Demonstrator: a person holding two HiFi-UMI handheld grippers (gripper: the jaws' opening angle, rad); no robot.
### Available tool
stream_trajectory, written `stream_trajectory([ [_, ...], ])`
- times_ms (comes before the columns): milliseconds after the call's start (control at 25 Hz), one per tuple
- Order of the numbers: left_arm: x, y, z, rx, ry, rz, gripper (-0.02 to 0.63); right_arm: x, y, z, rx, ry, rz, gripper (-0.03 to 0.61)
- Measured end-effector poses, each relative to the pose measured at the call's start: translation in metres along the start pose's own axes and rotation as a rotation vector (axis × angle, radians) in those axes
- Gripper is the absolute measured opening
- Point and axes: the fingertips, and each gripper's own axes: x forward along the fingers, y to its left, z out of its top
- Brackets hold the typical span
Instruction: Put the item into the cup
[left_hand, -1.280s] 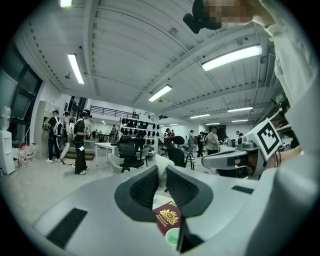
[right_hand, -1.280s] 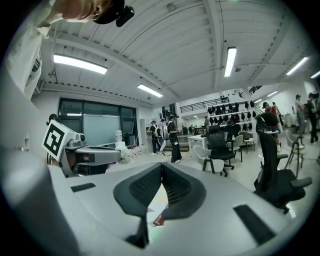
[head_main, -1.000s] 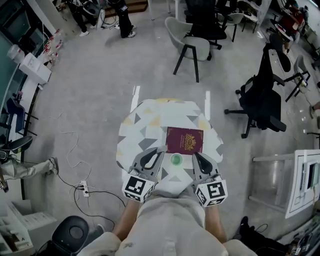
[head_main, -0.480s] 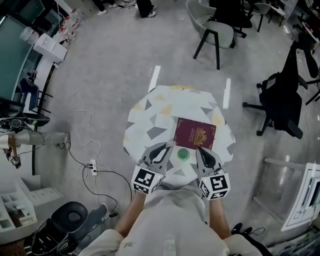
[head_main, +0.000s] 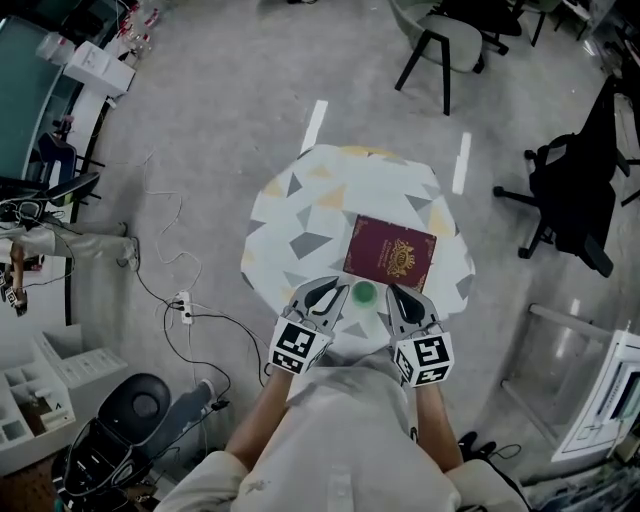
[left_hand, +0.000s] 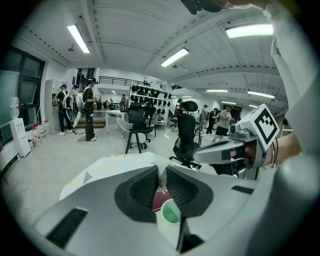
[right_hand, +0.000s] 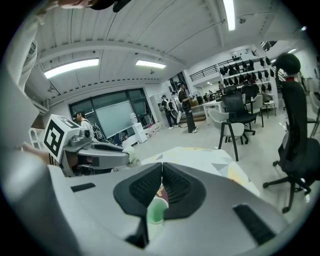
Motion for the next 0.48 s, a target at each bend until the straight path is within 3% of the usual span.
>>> stream_trajectory([
  [480, 0.022, -0.005, -0.031, 0.013, 0.060, 0.006, 0.061, 0.007, -0.004, -0.040, 0.003, 0.086, 0.027, 0.009],
])
